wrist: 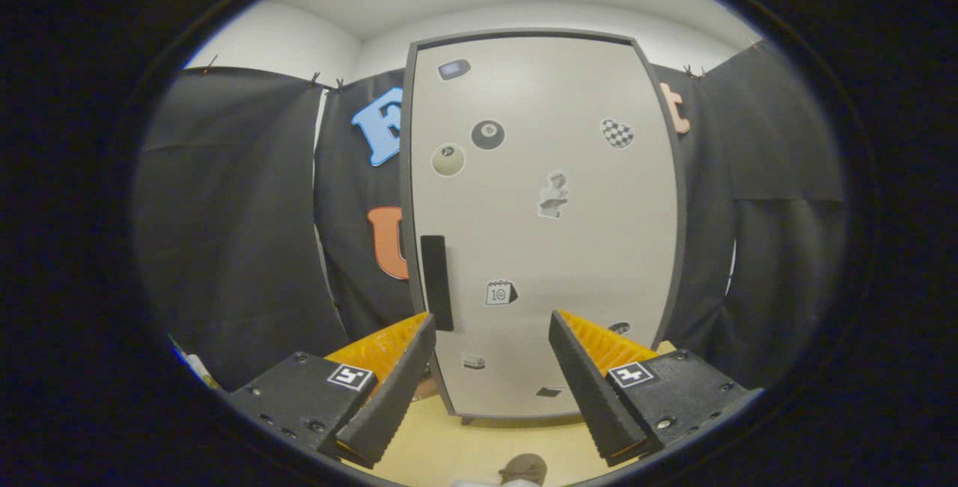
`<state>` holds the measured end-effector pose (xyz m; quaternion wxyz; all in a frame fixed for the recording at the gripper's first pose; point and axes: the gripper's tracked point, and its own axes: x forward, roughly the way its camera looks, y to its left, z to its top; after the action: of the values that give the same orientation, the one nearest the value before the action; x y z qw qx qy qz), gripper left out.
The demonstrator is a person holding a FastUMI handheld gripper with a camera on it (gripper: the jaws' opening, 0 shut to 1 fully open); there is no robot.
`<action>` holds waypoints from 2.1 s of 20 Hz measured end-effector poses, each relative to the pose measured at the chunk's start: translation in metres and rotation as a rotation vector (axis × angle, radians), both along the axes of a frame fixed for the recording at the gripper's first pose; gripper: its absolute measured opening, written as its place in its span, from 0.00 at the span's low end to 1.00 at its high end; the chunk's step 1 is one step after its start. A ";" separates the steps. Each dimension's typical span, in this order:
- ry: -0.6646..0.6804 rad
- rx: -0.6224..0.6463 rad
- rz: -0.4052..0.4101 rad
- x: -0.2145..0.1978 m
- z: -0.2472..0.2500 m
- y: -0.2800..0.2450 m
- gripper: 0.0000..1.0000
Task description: Open the shoe cabinet door, grab the shoes and put them into the shoe cabinet, then close the shoe cabinet door.
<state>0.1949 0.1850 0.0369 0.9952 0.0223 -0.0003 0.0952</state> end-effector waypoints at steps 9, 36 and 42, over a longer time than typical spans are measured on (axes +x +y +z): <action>0.074 -0.003 -0.027 0.107 -0.019 0.058 0.95; 0.083 -0.054 0.100 0.008 -0.033 0.028 0.28; 0.082 -0.038 0.094 -0.054 -0.039 -0.015 0.27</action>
<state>0.1408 0.1705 -0.0024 0.9891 0.0071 0.0433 0.1407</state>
